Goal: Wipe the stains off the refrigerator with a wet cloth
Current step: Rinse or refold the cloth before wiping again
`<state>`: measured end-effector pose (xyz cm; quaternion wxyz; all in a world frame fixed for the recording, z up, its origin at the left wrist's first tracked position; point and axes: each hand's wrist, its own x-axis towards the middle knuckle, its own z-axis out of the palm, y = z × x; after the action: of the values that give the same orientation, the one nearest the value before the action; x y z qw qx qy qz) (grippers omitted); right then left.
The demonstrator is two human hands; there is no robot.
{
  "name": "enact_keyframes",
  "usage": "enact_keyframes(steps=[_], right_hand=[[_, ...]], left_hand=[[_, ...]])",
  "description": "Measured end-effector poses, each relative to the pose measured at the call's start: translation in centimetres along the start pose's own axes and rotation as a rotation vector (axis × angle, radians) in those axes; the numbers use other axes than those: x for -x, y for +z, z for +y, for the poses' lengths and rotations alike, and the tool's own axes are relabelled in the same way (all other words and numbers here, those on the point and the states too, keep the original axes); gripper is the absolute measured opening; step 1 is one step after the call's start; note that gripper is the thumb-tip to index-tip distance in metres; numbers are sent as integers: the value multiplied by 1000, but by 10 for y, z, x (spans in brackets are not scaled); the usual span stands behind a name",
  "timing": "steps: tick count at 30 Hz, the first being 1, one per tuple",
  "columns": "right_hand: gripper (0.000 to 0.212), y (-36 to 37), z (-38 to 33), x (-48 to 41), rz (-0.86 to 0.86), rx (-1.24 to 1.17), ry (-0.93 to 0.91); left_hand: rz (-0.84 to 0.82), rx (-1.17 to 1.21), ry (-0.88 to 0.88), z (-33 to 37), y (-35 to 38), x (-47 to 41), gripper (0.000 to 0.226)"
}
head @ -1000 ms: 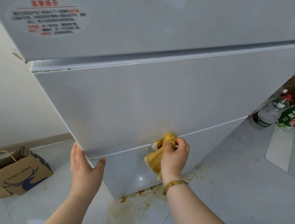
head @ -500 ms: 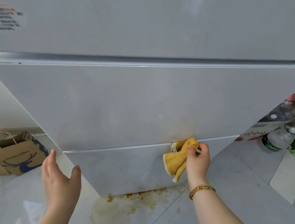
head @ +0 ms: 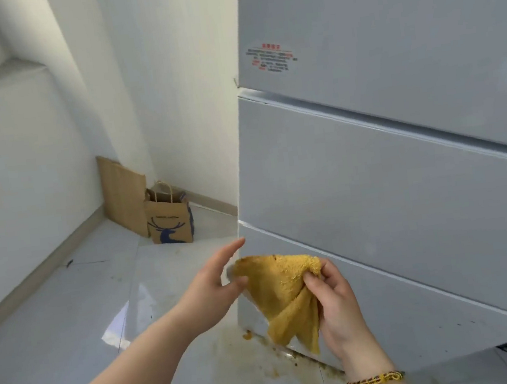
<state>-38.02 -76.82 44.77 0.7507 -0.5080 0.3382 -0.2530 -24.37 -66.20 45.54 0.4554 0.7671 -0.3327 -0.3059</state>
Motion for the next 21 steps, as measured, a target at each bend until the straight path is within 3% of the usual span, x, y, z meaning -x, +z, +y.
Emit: enact_keyframes(steps=[2,6,13,18,21], right_hand=[[12,27,-3,4,-180,17,46],[6,88,7,10,-374,112,106],[10,216,54,57,-547,259,143],[9,311,103,123,-656,356,83],[10,364,140,172,-763,425,12]], left_hand=[[-41,-18,-20,-8,-26,16,53],[-7,-119,-143,-32,-84,60,10],[396,355,-317,-95,-178,193,16],[923,486,-427,-156,-220,283,13],[918,672,-446,-188,-242,331,21]])
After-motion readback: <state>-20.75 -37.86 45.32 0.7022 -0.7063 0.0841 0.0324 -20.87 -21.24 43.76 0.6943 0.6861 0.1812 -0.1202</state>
